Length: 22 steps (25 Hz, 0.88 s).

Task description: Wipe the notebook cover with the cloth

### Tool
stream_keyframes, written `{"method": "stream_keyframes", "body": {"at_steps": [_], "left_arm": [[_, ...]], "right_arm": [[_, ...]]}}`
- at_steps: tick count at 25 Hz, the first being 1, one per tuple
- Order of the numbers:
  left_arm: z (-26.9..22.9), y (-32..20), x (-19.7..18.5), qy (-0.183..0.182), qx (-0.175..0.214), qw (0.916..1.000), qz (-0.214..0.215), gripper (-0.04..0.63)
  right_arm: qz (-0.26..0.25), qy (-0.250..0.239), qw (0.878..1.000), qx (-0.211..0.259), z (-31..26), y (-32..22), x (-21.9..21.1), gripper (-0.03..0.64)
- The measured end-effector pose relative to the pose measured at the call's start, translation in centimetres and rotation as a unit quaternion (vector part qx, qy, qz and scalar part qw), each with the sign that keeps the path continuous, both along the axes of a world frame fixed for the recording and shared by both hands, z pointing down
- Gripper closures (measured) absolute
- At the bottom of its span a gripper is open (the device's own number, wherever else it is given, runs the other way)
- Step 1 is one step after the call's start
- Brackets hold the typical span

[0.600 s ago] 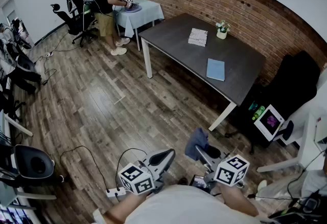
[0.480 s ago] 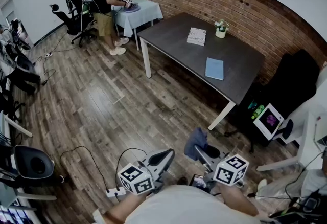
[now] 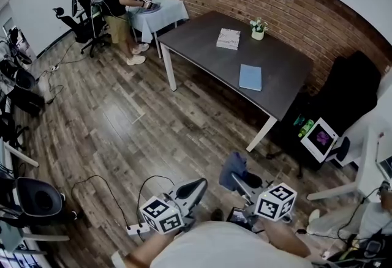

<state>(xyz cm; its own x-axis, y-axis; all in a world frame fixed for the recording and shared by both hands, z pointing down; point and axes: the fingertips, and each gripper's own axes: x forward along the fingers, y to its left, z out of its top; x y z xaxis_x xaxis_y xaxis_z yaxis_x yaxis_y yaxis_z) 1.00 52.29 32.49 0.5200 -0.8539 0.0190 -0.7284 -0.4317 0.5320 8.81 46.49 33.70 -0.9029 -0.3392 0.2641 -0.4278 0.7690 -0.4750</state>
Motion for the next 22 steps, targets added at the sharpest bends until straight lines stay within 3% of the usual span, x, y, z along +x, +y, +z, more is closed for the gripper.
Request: {"method": "stream_keyframes", "body": {"at_steps": [12, 22], "left_arm": [[0.4, -2.6, 4.0, -0.002, -0.01, 0.9999, -0.003, 0.588], [0.3, -4.7, 7.0, -0.007, -0.006, 1.0, 0.002, 0.587]], "right_arm": [[0.01, -0.01, 1.0, -0.014, 0.3, -2.5, 4.9, 0.526], [0.014, 0.022, 1.0, 0.0, 1.5, -4.6, 8.8, 0.526]]}}
